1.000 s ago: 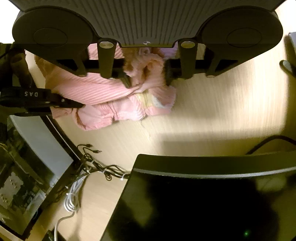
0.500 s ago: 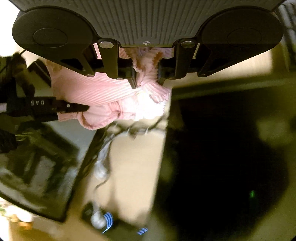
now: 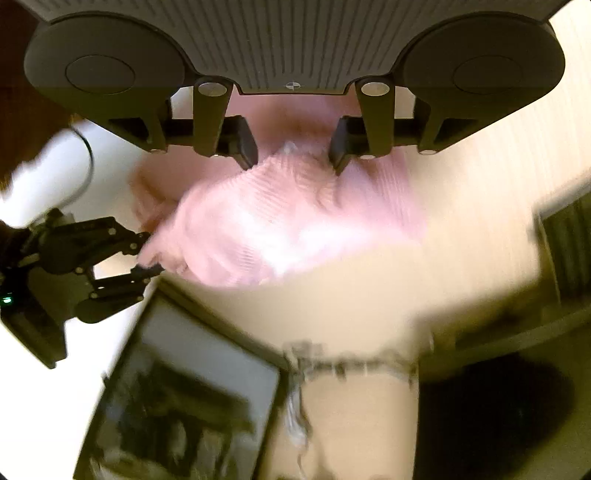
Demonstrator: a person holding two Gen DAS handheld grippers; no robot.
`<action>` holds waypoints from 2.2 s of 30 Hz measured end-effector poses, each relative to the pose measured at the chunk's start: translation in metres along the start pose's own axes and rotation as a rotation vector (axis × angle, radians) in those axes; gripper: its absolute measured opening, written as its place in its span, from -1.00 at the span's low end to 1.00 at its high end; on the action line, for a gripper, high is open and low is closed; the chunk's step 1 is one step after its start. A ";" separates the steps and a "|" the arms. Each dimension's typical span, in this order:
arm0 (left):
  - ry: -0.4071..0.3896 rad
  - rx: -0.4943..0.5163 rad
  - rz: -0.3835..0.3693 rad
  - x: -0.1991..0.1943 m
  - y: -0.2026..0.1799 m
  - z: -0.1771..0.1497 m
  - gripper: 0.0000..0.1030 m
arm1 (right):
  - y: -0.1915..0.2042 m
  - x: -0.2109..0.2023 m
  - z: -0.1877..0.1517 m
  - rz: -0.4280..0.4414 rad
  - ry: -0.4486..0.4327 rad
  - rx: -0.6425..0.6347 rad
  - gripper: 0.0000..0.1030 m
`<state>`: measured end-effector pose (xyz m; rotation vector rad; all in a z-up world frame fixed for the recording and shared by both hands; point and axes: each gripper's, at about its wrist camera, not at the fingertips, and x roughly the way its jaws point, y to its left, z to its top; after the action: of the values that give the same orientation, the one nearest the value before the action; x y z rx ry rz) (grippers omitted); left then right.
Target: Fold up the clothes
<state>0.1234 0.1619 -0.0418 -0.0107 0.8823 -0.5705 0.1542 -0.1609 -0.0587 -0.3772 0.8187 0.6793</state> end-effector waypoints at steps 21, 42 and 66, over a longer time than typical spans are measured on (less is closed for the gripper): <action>-0.065 -0.606 -0.050 0.050 0.054 0.018 0.19 | -0.053 0.028 -0.002 0.017 -0.159 0.675 -0.59; -0.014 -0.479 0.040 0.036 0.021 -0.020 -0.26 | -0.043 0.015 -0.020 -0.105 -0.136 0.501 -0.24; -0.144 -0.366 0.072 0.020 -0.009 0.027 -0.59 | -0.029 0.023 -0.010 -0.125 -0.153 0.362 0.46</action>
<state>0.1491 0.1389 -0.0370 -0.3462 0.8330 -0.3307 0.1799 -0.1786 -0.0816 -0.0468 0.7480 0.4257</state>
